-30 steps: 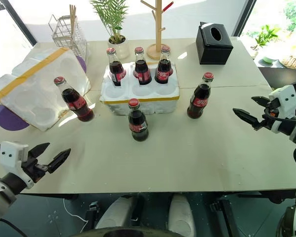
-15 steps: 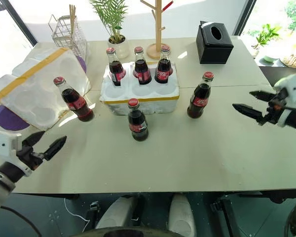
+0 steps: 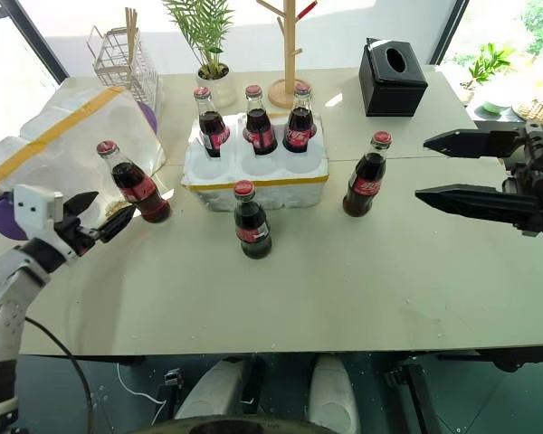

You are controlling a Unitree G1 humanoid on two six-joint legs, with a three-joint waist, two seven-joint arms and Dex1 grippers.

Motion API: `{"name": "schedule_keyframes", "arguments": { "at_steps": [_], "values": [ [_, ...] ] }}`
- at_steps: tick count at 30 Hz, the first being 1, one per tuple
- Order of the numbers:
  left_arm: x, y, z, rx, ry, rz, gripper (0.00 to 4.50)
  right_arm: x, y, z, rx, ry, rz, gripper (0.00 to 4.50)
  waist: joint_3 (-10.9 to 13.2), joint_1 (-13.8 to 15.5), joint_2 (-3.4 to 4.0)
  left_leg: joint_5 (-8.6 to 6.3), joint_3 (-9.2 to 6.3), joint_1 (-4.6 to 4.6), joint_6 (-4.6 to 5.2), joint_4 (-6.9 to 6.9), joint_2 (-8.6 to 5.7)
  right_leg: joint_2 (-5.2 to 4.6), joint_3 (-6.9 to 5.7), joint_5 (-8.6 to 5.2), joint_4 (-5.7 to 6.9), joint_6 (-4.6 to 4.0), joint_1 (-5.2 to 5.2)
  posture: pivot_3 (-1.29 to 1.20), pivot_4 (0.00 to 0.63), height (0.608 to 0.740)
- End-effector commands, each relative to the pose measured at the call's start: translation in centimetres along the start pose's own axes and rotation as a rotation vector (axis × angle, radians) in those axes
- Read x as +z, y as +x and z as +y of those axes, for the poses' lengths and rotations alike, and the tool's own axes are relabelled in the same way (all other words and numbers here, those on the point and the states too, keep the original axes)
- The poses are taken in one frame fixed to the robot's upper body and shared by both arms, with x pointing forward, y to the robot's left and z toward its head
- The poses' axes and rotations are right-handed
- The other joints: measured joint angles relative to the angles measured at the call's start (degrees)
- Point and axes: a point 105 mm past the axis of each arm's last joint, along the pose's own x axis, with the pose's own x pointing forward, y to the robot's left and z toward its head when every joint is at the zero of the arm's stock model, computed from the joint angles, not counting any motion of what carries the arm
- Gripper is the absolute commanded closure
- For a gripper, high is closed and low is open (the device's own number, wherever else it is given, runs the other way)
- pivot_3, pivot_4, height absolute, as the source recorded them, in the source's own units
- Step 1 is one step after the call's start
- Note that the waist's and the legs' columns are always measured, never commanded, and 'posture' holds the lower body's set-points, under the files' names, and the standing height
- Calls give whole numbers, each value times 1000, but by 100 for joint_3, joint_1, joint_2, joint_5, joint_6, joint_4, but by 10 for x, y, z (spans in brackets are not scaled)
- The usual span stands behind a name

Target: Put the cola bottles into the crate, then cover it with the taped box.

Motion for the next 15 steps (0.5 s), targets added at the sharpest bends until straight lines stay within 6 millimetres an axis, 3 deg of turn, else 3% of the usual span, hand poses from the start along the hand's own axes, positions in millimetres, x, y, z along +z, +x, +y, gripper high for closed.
{"name": "schedule_keyframes", "arguments": {
  "at_steps": [1,7,15],
  "values": [
    [7,10,1,-34,45,-25,32,12,4,11,26,-56,-22,0,0,5,0,0,0,0,0,0,0,0,0,0,0,0,0,0,150,740],
    [8,41,2,-72,50,-39,32,15,15,18,71,-60,-43,0,3,15,-9,2,-1,-4,-1,2,0,1,-1,2,3,0,-4,0,150,740],
    [3,61,-6,-117,44,-49,32,14,25,24,97,-56,-59,0,4,-3,-11,-1,1,-4,3,2,-1,1,-1,3,4,0,-8,0,150,740]
  ]
}}
